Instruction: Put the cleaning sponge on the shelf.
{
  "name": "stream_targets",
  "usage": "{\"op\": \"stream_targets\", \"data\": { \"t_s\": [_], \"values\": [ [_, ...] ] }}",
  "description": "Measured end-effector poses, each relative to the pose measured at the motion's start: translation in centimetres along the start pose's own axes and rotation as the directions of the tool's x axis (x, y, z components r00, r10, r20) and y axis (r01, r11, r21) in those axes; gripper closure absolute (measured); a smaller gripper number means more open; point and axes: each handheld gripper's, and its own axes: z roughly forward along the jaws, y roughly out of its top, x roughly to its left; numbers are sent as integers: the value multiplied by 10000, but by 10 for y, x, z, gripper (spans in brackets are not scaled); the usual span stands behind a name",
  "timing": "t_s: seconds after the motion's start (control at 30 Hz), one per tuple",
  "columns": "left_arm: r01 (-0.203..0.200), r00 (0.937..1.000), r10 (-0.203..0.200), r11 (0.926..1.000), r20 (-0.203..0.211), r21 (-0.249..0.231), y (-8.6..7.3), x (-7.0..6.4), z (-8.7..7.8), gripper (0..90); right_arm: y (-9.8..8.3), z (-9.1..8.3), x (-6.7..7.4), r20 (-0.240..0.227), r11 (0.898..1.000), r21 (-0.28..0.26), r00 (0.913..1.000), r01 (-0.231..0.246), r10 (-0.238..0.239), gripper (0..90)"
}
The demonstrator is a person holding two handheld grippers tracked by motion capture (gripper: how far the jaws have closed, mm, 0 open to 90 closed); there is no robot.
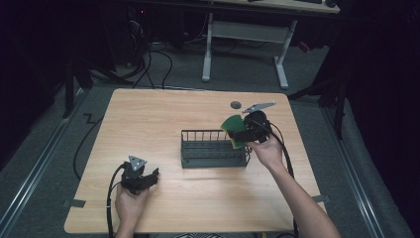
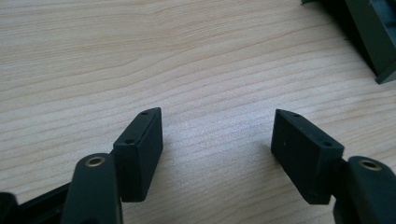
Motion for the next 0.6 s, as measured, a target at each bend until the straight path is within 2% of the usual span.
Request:
{"op": "stream_targets", "data": {
  "t_s": [0.37, 0.6],
  "values": [
    [6, 10000, -6, 10000, 5, -2, 0, 0, 0, 345, 3, 19, 8, 71, 9989, 470, 10000, 17, -20, 296],
    [5, 10000, -5, 10000, 0, -2, 0, 0, 0, 344, 3, 25, 9, 254, 9981, 550, 9993, -280, 266, 297]
  ]
}}
